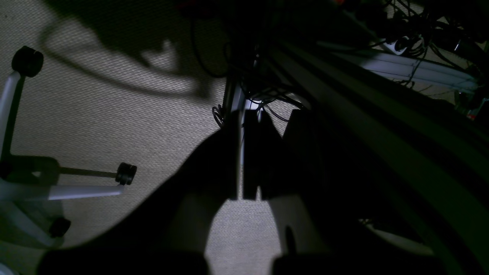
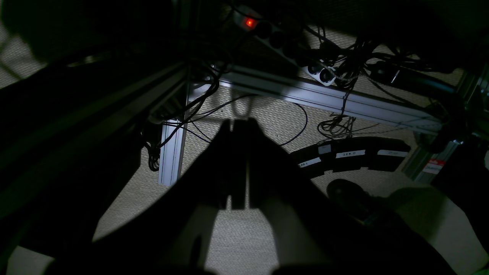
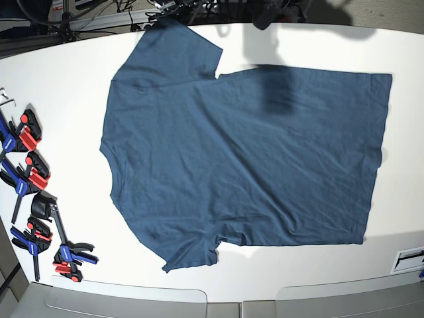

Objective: Fold the T-shirt properly

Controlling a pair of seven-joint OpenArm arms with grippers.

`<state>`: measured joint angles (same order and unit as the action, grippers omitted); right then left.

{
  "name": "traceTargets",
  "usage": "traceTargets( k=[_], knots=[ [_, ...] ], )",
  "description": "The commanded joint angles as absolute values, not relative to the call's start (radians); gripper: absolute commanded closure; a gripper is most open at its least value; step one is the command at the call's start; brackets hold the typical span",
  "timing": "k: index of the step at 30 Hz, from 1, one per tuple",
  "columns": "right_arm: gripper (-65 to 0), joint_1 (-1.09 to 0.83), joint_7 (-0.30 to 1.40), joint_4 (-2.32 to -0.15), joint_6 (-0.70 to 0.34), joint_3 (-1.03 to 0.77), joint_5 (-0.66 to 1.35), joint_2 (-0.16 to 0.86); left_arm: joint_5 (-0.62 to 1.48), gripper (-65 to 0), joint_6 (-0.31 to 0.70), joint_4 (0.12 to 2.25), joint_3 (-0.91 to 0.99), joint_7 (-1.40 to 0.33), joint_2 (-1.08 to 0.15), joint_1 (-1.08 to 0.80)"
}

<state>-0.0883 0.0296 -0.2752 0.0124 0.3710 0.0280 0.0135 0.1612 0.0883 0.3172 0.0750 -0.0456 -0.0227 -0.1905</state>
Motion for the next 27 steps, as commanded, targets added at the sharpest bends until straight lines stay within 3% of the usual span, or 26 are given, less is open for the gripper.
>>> traceTargets(
  k=[1,27],
  knots=[
    [0.0,-0.086,0.018,-0.281,0.019,0.371,0.030,0.011,0.169,0.0,0.101,0.323,0.077,-0.036,-0.026,-0.197],
    [0.0,-0.086,0.019,-0.281,0.018,0.371,0.030,0.012,0.170,0.0,0.101,0.324,0.077,-0.026,-0.026,-0.216]
  ],
)
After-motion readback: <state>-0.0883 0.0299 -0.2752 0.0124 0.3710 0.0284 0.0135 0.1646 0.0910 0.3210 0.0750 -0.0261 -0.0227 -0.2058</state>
